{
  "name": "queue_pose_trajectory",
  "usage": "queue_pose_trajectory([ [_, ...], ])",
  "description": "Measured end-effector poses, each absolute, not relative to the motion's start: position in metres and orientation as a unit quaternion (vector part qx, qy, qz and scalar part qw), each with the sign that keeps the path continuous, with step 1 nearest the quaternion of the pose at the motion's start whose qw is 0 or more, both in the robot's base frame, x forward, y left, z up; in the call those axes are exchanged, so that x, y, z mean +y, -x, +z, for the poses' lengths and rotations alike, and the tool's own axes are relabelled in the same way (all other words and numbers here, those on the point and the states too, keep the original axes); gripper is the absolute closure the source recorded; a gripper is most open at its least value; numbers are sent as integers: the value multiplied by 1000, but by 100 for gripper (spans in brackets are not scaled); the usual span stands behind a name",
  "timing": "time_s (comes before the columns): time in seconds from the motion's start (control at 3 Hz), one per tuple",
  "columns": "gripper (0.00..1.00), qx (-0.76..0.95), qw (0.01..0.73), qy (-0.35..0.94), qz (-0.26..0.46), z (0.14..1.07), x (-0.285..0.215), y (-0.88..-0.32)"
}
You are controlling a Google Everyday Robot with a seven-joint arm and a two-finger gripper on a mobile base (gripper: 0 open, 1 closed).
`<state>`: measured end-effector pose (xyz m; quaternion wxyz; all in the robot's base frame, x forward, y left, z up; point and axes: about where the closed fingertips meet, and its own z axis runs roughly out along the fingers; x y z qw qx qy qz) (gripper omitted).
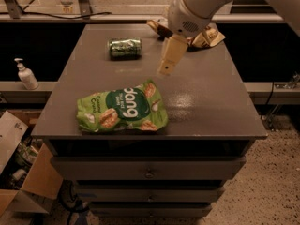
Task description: Place green can upright
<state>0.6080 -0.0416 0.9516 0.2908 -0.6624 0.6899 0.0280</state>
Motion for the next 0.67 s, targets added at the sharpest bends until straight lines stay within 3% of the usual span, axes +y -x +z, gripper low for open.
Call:
queue_pose_trajectory([
  [0.67, 0, 675, 287, 678, 43, 902, 16, -665],
])
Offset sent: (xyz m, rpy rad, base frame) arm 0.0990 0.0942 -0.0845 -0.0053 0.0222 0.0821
